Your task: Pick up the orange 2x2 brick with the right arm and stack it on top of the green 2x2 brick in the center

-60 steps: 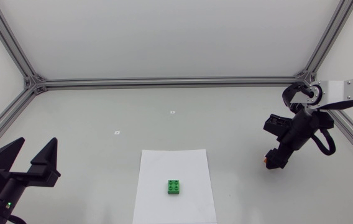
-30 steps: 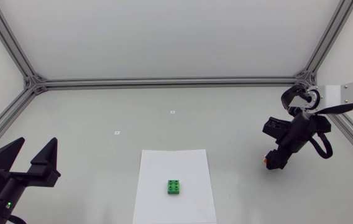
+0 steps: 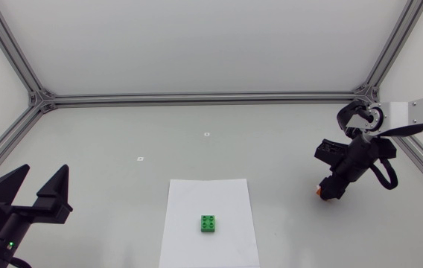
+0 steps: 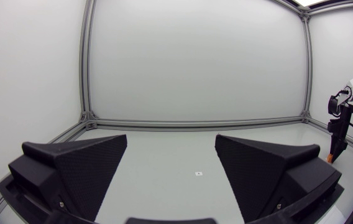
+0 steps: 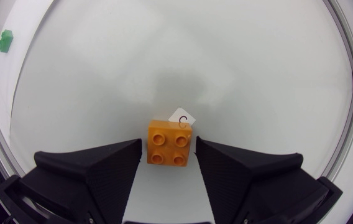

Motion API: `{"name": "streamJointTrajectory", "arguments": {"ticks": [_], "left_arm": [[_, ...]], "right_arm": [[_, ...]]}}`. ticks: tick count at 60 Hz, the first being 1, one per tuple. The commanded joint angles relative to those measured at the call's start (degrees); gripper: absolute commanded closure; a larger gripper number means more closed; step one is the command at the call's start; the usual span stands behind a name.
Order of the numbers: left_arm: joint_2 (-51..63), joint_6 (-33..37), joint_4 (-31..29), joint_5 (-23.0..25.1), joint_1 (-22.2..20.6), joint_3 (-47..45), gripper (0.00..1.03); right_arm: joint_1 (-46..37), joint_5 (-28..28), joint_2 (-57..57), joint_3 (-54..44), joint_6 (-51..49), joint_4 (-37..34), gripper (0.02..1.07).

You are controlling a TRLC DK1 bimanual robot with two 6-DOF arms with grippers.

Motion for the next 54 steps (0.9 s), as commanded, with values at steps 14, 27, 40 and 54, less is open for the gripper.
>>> {"name": "streamJointTrajectory", "arguments": {"ticks": [14,27,40,54], "left_arm": [[-0.45,0.73,-0.76,0.25,0.14,-2.35,0.04],[-0.45,0.73,-0.84,0.25,0.14,-2.35,0.04],[-0.45,0.73,-0.84,0.25,0.14,-2.35,0.04],[-0.45,0.73,-0.84,0.25,0.14,-2.35,0.04]], "right_arm": [[-0.06,0.07,0.46,-1.82,0.89,0.65,0.55],[0.11,0.07,-0.16,-2.35,0.89,1.09,0.83],[0.99,0.07,-3.94,-2.26,0.89,-0.58,0.98],[5.74,0.33,-11.85,-2.61,1.95,-5.85,0.99]]}}
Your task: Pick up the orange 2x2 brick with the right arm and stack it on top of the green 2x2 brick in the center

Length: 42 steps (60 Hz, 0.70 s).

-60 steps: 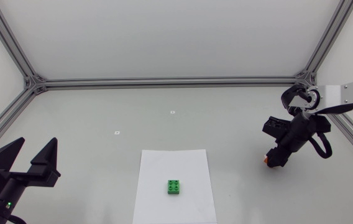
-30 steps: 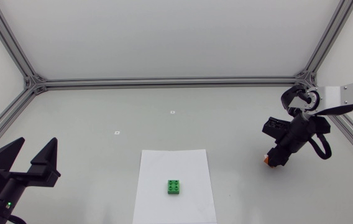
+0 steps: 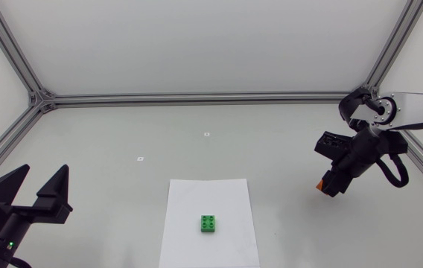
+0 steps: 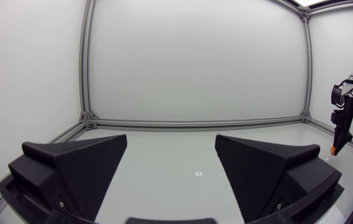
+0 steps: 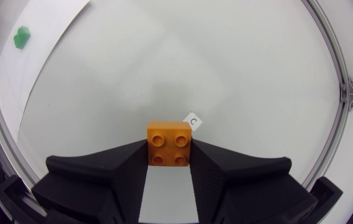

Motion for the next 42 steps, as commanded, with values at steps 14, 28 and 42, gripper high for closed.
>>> {"name": "streamJointTrajectory", "arguments": {"ticks": [14,28,42], "left_arm": [[-0.45,0.75,-0.84,0.23,0.16,-2.35,0.04],[-0.45,0.75,-0.84,0.23,0.16,-2.35,0.04],[-0.45,0.75,-0.84,0.23,0.16,-2.35,0.04]], "right_arm": [[12.26,0.57,-9.7,-3.39,4.9,-5.67,0.99],[26.24,2.07,-13.65,-4.27,11.49,-7.34,0.99],[39.51,2.95,-12.77,-3.13,17.29,-7.78,0.99]]}}
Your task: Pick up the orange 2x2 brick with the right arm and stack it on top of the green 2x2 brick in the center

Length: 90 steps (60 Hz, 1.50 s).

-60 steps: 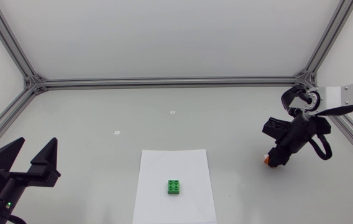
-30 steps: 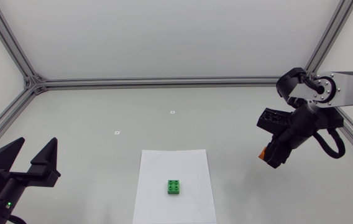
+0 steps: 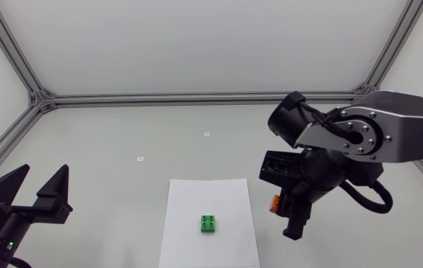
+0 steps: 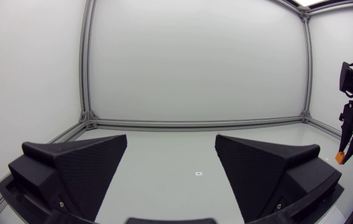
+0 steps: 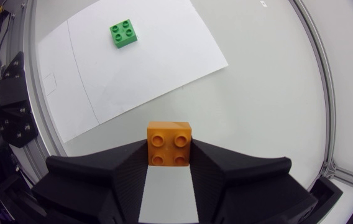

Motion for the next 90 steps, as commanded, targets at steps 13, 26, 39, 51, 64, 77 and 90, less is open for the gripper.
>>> {"name": "streamJointTrajectory", "arguments": {"ticks": [13,26,39,51,64,77,90], "left_arm": [[-0.45,0.73,-0.84,0.23,0.16,-2.35,0.04],[-0.45,0.73,-0.84,0.23,0.16,-2.35,0.04],[-0.45,0.73,-0.84,0.23,0.16,-2.35,0.04],[-0.45,0.73,-0.84,0.23,0.16,-2.35,0.04],[-0.45,0.73,-0.84,0.23,0.16,-2.35,0.04],[-0.45,0.73,-0.76,0.23,0.16,-2.35,0.04],[-0.45,0.73,-0.84,0.23,0.16,-2.35,0.04]], "right_arm": [[10.48,1.07,4.6,1.6,4.64,0.53,0.99],[14.26,1.16,8.56,3.98,4.47,1.94,0.99],[15.93,1.16,12.95,7.14,2.62,3.26,0.99],[16.81,1.07,18.75,11.71,-0.19,4.49,0.99],[17.77,0.63,24.11,16.02,-2.39,5.1,0.99],[18.3,0.01,27.98,19.09,-4.58,5.1,0.99],[18.39,-0.34,29.74,20.68,-6.08,4.75,0.99]]}}
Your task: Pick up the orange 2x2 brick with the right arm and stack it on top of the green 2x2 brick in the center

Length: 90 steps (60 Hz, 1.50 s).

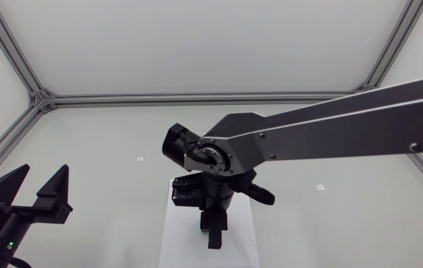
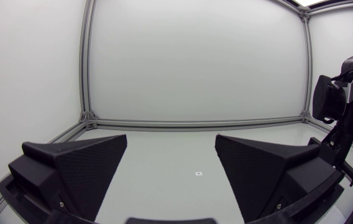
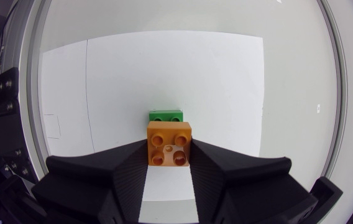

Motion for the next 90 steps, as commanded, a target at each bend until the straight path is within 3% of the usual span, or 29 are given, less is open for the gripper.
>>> {"name": "streamJointTrajectory", "arguments": {"ticks": [1,56,90], "left_arm": [[-0.45,0.73,-0.78,0.23,0.16,-2.35,0.04],[-0.45,0.73,-0.87,0.23,0.16,-2.35,0.04],[-0.45,0.73,-0.87,0.23,0.16,-2.35,0.04]], "right_arm": [[0.68,-0.29,1.85,1.4,-1.49,-0.15,0.99],[0.95,-0.73,4.75,1.84,-1.84,-0.67,0.99],[-1.25,-1.96,8.09,2.54,-3.51,-4.89,0.99]]}}
